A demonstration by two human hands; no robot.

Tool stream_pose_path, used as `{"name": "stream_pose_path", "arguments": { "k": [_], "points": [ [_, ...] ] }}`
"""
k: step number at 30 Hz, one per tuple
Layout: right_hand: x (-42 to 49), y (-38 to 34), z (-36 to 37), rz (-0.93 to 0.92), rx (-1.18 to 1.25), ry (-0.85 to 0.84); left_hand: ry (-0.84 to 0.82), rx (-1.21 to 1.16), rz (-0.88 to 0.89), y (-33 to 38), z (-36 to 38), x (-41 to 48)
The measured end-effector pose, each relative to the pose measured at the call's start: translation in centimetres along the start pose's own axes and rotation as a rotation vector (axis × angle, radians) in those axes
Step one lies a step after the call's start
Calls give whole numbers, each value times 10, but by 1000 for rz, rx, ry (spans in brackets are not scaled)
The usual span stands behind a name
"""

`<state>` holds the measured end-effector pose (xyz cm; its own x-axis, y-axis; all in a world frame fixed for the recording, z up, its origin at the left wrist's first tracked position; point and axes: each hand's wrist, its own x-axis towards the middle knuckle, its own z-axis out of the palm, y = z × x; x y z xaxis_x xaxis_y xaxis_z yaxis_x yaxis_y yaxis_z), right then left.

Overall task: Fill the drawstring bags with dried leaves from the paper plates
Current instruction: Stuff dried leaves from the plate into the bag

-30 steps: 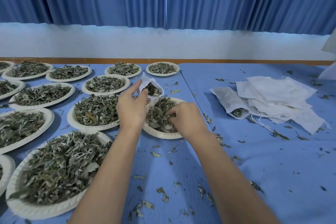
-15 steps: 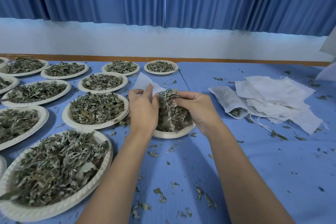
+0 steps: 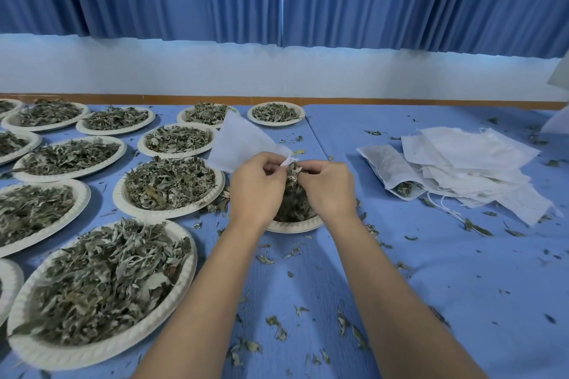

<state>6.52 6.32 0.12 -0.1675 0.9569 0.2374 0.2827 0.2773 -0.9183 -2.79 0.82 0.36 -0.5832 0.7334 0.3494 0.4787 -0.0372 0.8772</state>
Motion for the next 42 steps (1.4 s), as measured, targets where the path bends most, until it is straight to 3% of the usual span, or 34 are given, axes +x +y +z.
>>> {"name": "stream_pose_path", "arguments": {
  "k": [4, 11, 17, 23, 26, 34, 38, 42],
  "points": [
    [0, 1, -1, 6, -9, 0, -127, -144, -137, 0, -4, 1],
    [3, 2, -5, -3, -12, -2, -389, -303, -203, -2, -9, 5],
    [4, 1, -7, 94, 91, -87, -281, -242, -70, -12, -9, 7],
    [3, -2, -13, 264, 251, -286, -265, -204, -69, -19, -12, 8],
    [4, -4, -13, 255, 271, -330, -184, -159, -28, -21, -9, 10],
    [-2, -5, 1, 122, 237, -155, -11, -60, 195, -16, 1, 6],
    [0, -4, 5, 167, 326, -61, -90, -170, 119, -14, -1, 4],
    [-2, -4, 10, 188, 304, 1, -280, -290, 36, -11, -5, 2]
  ]
}}
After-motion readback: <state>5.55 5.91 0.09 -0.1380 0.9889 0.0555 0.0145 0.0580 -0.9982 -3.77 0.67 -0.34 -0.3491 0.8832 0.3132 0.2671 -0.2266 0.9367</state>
